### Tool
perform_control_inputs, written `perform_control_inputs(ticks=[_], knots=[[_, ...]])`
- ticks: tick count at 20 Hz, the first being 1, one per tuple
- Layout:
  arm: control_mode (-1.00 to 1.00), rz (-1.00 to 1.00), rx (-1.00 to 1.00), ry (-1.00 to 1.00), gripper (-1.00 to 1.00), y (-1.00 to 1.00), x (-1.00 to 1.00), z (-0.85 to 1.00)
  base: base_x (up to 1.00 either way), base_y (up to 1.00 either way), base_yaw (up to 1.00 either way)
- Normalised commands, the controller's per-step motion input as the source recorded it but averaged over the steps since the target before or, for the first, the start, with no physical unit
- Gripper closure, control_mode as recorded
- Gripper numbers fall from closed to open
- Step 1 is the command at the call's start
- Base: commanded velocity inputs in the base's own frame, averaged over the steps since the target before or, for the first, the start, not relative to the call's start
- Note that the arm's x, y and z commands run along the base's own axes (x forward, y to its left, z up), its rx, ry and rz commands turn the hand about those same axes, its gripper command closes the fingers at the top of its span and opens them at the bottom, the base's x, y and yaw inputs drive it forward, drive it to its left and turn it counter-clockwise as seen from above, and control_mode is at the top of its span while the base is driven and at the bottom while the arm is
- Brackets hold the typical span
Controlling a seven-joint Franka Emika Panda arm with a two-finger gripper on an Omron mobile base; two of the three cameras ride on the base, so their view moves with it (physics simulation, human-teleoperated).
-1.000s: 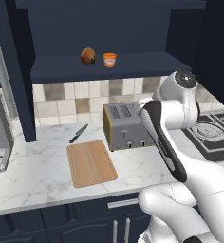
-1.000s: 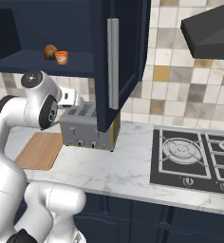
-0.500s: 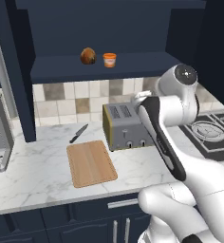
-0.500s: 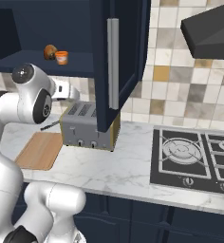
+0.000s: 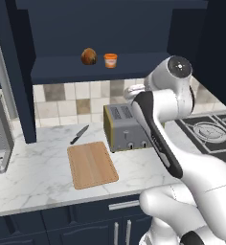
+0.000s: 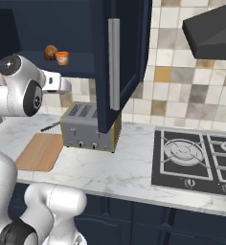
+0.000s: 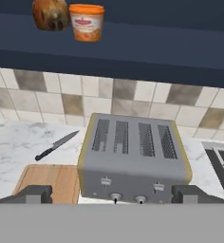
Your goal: Pick the bread, place it on the cutting board, pick the jam, place it on the counter, and close the cabinet.
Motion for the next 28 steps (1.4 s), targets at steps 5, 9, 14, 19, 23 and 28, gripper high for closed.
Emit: perform_control_inputs(ticks=[5, 9, 14, 19, 23, 28], knots=[[-1.00, 0.00, 0.00, 0.00, -1.00, 0.14, 0.11, 0.21, 0.00, 0.00, 0.00], [-1.00, 0.01, 0.03, 0.00, -1.00, 0.08, 0.19, 0.19, 0.00, 0.00, 0.00], [-1.00, 0.01, 0.04, 0.00, -1.00, 0.03, 0.14, 0.21, 0.00, 0.00, 0.00], [-1.00, 0.01, 0.03, -0.01, -1.00, 0.06, 0.10, 0.18, 0.00, 0.00, 0.00], [-1.00, 0.00, 0.00, -0.05, -1.00, 0.27, 0.27, 0.00, 0.00, 0.00, 0.00], [-1.00, 0.04, 0.00, -0.13, -1.00, 0.22, 0.42, 0.00, 0.00, 0.00, 0.00]])
